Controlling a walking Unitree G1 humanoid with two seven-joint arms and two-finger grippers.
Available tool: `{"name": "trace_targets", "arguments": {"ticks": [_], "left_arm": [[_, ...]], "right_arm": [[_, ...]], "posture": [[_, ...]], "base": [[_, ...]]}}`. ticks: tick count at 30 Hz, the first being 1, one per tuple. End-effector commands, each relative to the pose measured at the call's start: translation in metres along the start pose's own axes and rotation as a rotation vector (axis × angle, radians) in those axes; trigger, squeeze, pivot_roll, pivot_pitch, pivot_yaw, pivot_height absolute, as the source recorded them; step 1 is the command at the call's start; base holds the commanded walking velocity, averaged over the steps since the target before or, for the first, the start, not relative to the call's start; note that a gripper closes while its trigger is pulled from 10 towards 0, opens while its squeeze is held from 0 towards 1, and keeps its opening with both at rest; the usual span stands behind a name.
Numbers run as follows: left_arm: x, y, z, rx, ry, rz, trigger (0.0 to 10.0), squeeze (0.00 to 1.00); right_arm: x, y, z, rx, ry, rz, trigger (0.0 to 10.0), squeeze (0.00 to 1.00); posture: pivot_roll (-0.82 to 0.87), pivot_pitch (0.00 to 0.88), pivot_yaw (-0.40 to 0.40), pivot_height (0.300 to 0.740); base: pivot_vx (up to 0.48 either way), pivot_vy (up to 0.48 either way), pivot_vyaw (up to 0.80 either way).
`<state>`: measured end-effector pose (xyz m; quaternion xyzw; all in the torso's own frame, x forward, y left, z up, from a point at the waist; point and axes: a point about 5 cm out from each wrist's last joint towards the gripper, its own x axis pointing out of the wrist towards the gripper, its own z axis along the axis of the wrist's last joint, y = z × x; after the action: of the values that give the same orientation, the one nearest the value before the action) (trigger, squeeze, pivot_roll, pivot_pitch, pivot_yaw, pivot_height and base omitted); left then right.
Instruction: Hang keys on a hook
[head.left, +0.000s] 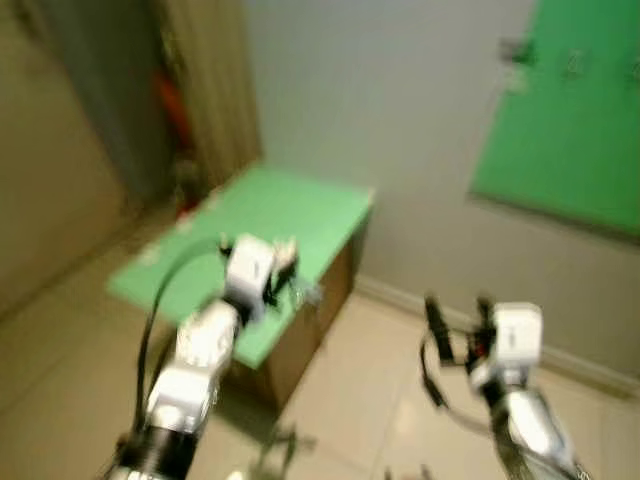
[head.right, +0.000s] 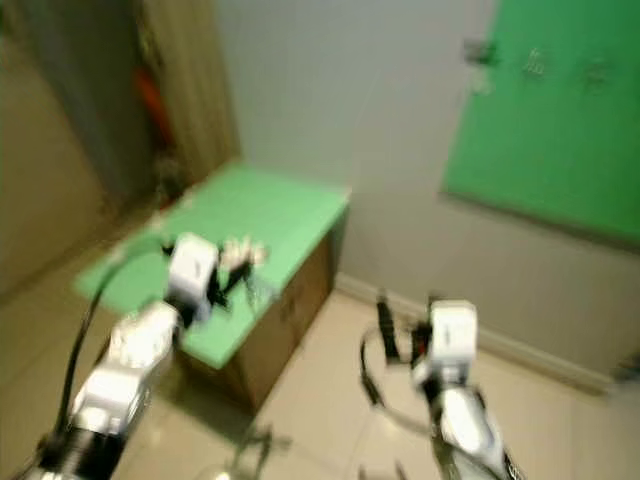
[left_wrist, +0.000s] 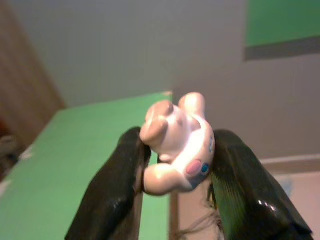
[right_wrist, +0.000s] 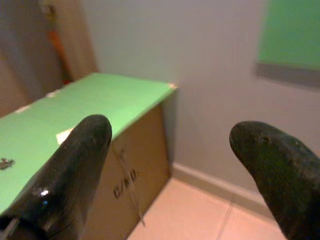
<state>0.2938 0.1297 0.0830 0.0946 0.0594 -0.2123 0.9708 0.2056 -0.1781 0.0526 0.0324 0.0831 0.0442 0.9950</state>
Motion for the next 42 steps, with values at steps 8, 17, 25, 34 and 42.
{"name": "trace_targets", "arguments": {"ticks": [8, 17, 25, 34, 42], "left_arm": [[0.011, 0.000, 0.008, 0.010, -0.036, -0.038, 10.0, 0.00], [0.017, 0.005, -0.003, -0.041, 0.009, -0.036, 10.0, 0.00], [0.040, 0.031, 0.030, 0.058, 0.015, -0.228, 10.0, 0.00], [0.055, 0.044, 0.090, 0.161, -0.048, -0.506, 10.0, 0.00], [0.056, 0.042, 0.116, 0.279, -0.063, -0.708, 10.0, 0.00]], "right_arm": [[-0.001, -0.013, 0.009, -0.050, -0.056, -0.092, 10.0, 0.00], [-0.001, -0.016, 0.007, -0.087, -0.061, -0.113, 10.0, 0.00], [0.020, -0.012, 0.025, -0.105, 0.003, 0.145, 10.0, 0.00], [0.031, -0.007, 0.068, -0.178, 0.055, 0.501, 10.0, 0.00], [0.042, 0.002, 0.108, -0.260, 0.021, 0.643, 10.0, 0.00]], "posture": [[-0.23, 0.000, 0.120, 0.740], [-0.22, 0.002, 0.108, 0.740], [-0.21, 0.000, 0.102, 0.740], [-0.20, 0.000, 0.087, 0.740], [-0.21, 0.000, 0.093, 0.740]], "base": [[0.266, -0.396, -0.67], [0.145, -0.139, -0.28], [0.000, 0.000, 0.00], [0.000, 0.000, 0.00], [0.000, 0.000, 0.00]]}}
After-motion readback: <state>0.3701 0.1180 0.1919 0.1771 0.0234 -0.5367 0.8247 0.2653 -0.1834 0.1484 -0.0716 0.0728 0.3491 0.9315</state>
